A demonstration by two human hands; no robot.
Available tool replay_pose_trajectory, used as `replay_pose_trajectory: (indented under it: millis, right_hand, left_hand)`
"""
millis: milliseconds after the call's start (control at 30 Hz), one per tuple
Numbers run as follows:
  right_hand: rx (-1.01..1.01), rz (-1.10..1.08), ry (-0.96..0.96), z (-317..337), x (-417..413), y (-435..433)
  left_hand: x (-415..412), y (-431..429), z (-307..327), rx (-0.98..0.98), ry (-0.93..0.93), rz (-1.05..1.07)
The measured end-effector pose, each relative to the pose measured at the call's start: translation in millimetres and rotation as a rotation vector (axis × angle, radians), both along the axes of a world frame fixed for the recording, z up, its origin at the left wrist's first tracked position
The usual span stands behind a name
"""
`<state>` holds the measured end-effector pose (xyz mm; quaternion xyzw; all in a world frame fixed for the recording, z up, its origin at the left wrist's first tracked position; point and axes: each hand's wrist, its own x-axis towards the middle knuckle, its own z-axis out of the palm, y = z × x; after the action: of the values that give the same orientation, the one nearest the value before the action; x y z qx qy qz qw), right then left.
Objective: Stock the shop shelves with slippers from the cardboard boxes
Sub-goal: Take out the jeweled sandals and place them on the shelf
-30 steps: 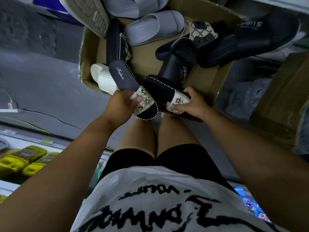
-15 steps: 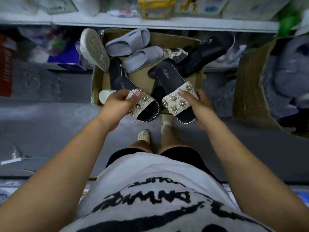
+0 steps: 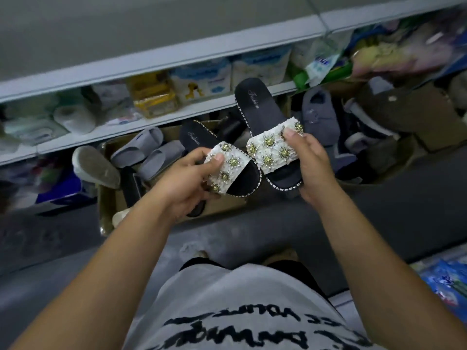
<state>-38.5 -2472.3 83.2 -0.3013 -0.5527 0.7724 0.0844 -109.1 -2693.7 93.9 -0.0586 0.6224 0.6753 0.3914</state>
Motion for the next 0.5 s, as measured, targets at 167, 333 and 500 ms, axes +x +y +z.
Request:
replay_pose_trajectory:
  millis: [167, 333, 500]
  right_hand:
    - [0.120, -0.053, 0.009, 27.6, 39.7, 106.4]
    - [0.120, -0.185, 0.009, 40.6, 85.7, 203.9]
    - [0.034, -0.308, 0.041, 55.6, 103.6, 265.3]
  left_hand:
    - [13.9, 123.4, 28.1, 0.011, 0.107, -0.111]
    - [37.3, 231.7, 39.4, -0.015, 0.260, -0.091]
    - [44.5, 306.6, 54.8, -0.002, 0.358, -0.099]
